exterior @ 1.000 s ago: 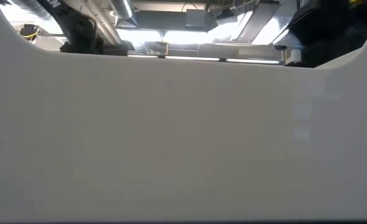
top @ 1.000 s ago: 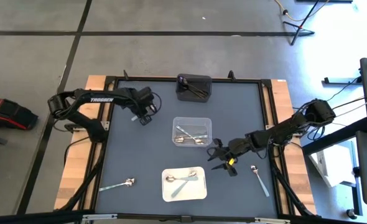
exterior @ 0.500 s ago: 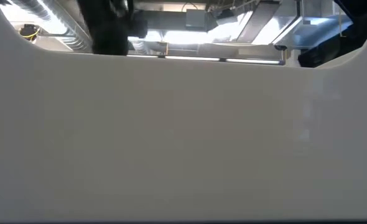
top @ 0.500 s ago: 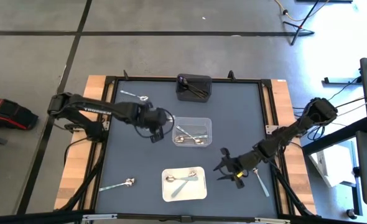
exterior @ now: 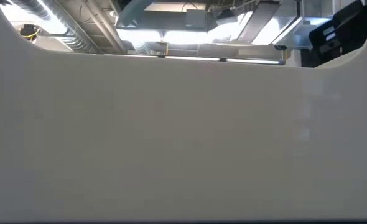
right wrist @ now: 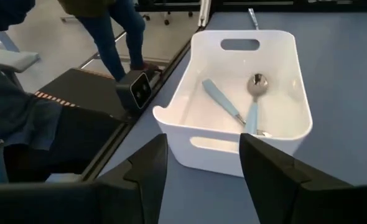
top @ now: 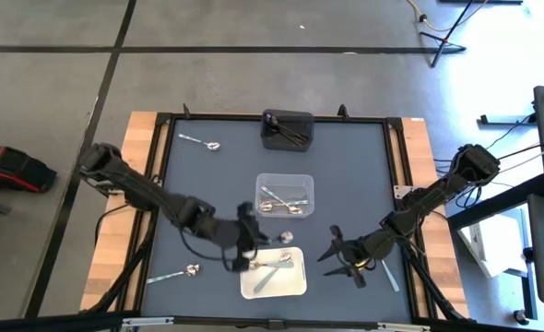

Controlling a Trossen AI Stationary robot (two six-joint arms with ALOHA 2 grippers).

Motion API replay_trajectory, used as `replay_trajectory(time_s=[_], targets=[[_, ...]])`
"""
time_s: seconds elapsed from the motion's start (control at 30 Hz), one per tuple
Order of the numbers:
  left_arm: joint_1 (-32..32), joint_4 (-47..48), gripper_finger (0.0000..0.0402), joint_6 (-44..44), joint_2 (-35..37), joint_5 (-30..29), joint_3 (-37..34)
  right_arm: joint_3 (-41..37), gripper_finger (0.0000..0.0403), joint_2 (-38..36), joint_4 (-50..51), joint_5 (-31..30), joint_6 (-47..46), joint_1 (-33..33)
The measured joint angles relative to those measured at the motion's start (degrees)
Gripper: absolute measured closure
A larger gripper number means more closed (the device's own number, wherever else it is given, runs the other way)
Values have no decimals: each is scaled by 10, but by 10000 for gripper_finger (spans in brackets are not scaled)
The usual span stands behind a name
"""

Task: Sort silverware by color (type)
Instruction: Put the top blue spoon into the white bin

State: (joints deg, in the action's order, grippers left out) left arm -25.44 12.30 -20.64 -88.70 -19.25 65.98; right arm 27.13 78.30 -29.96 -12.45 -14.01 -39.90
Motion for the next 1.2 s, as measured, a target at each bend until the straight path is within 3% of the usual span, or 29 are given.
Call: replay_trajectory(time_s=[0.17, 0.5, 0.77, 0.97, 1.2], targets=[[-31, -31, 368, -22, -66, -6, 21, 1, 217, 0, 1, -1, 3, -4], [-80, 12, 368, 16, -192, 13, 157, 1, 217, 0, -32, -44, 27, -45], [-87, 102, 368, -37, -224, 2, 163, 1, 217, 0, -31, -31, 20, -45], [-85, 103, 361, -45, -249, 39, 163, 1, 217, 0, -14, 16, -30, -43], [-80, 108, 334, -62, -254, 23, 163, 1, 217, 0, -16, 46, -72, -43]])
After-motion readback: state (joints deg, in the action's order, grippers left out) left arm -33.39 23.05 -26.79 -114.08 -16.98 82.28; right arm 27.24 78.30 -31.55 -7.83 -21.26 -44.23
